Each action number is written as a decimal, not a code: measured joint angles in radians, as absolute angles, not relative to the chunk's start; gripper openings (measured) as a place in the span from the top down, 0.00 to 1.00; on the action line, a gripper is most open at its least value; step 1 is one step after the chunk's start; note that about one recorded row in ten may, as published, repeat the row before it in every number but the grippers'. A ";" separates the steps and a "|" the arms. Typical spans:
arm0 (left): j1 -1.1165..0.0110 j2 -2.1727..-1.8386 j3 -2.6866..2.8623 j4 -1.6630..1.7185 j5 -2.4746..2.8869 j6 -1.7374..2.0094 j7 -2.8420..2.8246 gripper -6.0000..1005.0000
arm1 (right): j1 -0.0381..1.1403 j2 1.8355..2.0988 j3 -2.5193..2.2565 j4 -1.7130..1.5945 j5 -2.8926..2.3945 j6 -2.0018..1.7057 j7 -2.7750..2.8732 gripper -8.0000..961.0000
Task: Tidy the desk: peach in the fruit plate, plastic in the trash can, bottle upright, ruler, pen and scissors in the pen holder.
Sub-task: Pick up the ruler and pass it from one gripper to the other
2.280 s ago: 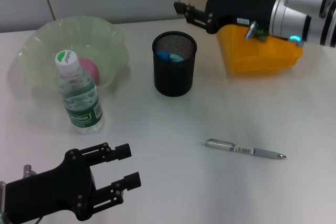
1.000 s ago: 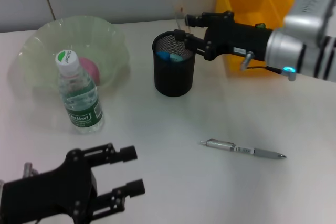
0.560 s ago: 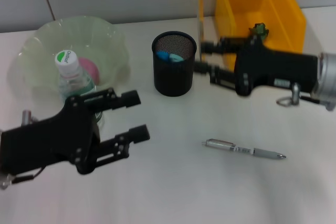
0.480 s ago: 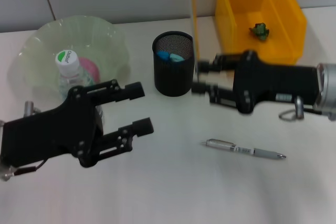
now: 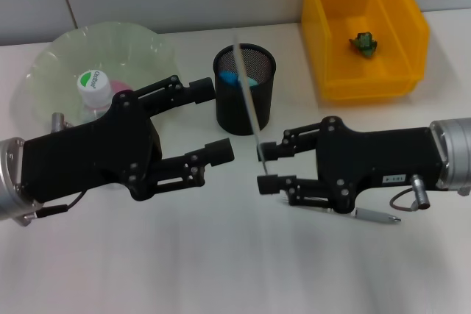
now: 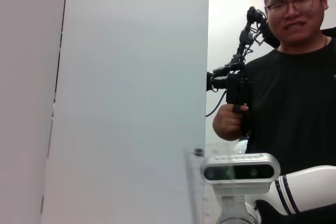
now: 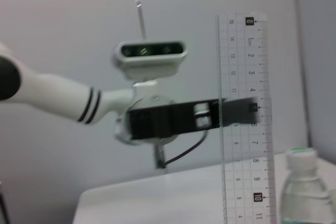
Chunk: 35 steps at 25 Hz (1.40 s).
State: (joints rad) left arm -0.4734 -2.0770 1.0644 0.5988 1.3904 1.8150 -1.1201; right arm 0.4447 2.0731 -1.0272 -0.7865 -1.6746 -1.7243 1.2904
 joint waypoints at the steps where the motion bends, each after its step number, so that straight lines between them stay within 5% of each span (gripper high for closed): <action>1: -0.477 -2.077 1.065 0.604 1.390 1.811 -1.125 0.21 | 0.448 2.072 -1.037 -0.786 -1.679 -1.722 1.290 0.58; 35: -0.503 -2.069 1.107 0.598 1.400 1.782 -1.174 0.25 | 0.488 2.072 -1.070 -0.817 -1.773 -1.697 1.289 0.56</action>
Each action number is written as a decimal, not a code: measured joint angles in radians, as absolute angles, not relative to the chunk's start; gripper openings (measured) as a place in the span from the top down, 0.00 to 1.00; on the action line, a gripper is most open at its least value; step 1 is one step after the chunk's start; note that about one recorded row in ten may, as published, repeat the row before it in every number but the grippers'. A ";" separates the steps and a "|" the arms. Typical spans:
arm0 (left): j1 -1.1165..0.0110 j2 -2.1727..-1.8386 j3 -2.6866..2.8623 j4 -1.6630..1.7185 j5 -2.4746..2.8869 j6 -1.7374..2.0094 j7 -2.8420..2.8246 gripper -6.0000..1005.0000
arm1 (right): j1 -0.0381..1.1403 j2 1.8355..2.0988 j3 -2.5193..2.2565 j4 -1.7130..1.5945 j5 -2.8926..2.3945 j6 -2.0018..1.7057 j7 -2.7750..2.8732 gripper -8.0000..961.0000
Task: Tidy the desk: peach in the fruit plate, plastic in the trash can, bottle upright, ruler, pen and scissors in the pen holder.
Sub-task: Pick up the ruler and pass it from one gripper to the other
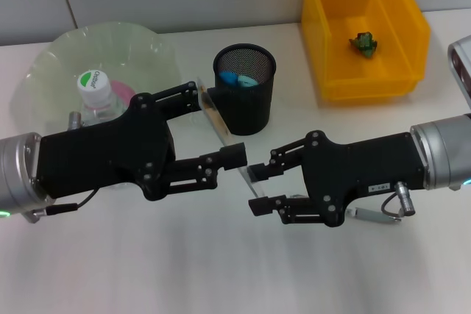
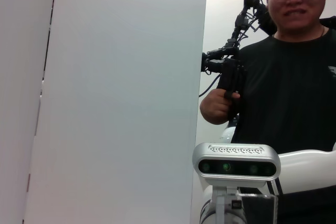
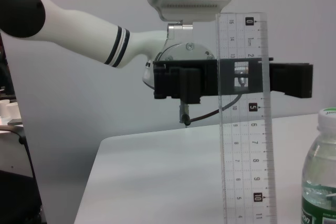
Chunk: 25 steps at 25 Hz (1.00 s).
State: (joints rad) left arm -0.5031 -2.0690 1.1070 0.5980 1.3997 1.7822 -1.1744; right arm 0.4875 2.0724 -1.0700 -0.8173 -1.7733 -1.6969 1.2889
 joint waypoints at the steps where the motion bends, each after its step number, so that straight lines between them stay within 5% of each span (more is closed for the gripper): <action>1: -0.503 -2.069 1.107 0.598 1.400 1.782 -1.174 0.26 | 0.487 2.072 -1.068 -0.817 -1.773 -1.697 1.287 0.56; 25: -0.498 -2.068 1.100 0.586 1.392 1.789 -1.173 0.30 | 0.478 2.074 -1.051 -0.799 -1.740 -1.699 1.230 0.54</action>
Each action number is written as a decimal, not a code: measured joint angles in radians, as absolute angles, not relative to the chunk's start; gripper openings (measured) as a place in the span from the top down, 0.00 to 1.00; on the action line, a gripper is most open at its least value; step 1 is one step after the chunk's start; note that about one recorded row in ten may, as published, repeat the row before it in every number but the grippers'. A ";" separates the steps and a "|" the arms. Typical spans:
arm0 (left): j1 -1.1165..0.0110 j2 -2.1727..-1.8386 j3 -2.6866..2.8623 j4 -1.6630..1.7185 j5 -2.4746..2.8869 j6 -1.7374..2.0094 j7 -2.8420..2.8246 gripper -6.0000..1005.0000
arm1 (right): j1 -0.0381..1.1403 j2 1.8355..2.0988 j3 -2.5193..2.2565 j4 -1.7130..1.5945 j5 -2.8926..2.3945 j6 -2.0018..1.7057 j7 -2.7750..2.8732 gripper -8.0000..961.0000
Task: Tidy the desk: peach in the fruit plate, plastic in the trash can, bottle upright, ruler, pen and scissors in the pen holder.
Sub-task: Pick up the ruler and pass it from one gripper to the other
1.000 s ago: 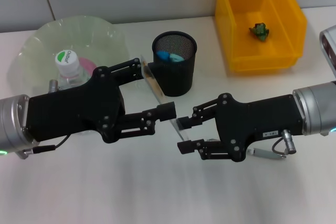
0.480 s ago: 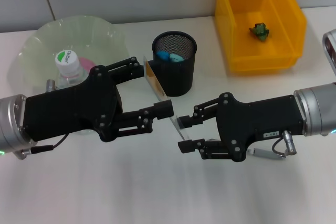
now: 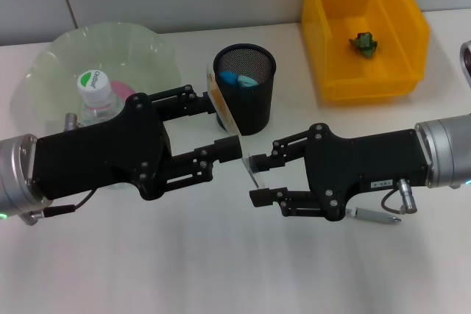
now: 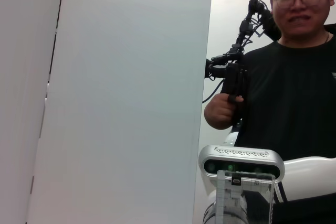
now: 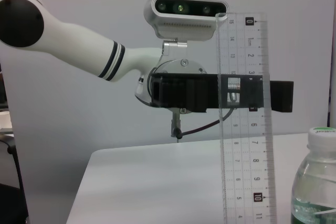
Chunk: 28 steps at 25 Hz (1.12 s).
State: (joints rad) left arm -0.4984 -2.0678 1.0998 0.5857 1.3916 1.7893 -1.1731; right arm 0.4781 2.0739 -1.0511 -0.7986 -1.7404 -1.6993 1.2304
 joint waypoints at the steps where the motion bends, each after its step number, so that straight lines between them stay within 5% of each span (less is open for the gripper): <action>1: -0.498 -2.068 1.100 0.586 1.391 1.789 -1.173 0.31 | 0.478 2.074 -1.051 -0.799 -1.740 -1.699 1.230 0.54; 13: -0.499 -2.074 1.101 0.586 1.381 1.790 -1.161 0.46 | 0.477 2.074 -1.051 -0.799 -1.739 -1.701 1.230 0.53; 28: -0.507 -2.076 1.108 0.555 1.365 1.785 -1.129 0.51 | 0.480 2.074 -1.051 -0.791 -1.736 -1.702 1.230 0.52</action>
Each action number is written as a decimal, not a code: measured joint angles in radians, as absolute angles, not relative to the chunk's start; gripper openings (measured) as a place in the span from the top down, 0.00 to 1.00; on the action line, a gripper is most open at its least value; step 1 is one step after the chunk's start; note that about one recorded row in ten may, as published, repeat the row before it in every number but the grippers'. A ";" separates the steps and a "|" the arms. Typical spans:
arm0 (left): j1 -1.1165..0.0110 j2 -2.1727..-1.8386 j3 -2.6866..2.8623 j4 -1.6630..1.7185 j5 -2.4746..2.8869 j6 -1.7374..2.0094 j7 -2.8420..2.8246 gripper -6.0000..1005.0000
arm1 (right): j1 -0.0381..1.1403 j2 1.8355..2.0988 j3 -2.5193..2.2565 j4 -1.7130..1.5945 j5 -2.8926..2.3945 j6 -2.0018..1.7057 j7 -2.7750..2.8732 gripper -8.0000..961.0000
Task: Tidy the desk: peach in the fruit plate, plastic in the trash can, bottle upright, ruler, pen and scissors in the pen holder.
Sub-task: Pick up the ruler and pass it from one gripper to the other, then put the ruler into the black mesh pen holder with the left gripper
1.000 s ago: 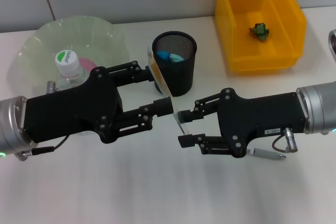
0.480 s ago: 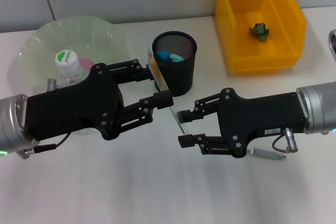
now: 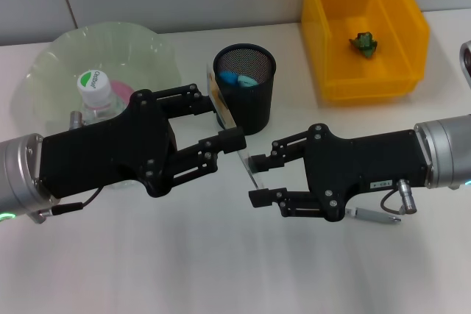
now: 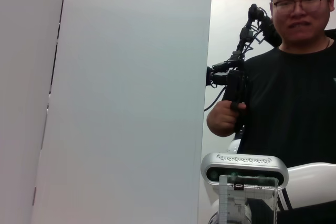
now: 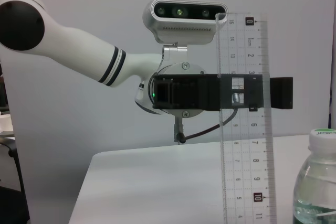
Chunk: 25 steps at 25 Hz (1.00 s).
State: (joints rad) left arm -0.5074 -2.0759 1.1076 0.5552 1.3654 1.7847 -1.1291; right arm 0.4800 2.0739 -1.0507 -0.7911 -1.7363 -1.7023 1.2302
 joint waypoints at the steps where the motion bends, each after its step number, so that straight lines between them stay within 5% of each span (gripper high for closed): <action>1: -0.507 -2.076 1.108 0.555 1.365 1.785 -1.129 0.51 | 0.480 2.074 -1.051 -0.791 -1.736 -1.702 1.230 0.52; 25: -0.511 -2.077 1.114 0.534 1.349 1.790 -1.105 0.61 | 0.486 2.075 -1.051 -0.782 -1.732 -1.705 1.230 0.50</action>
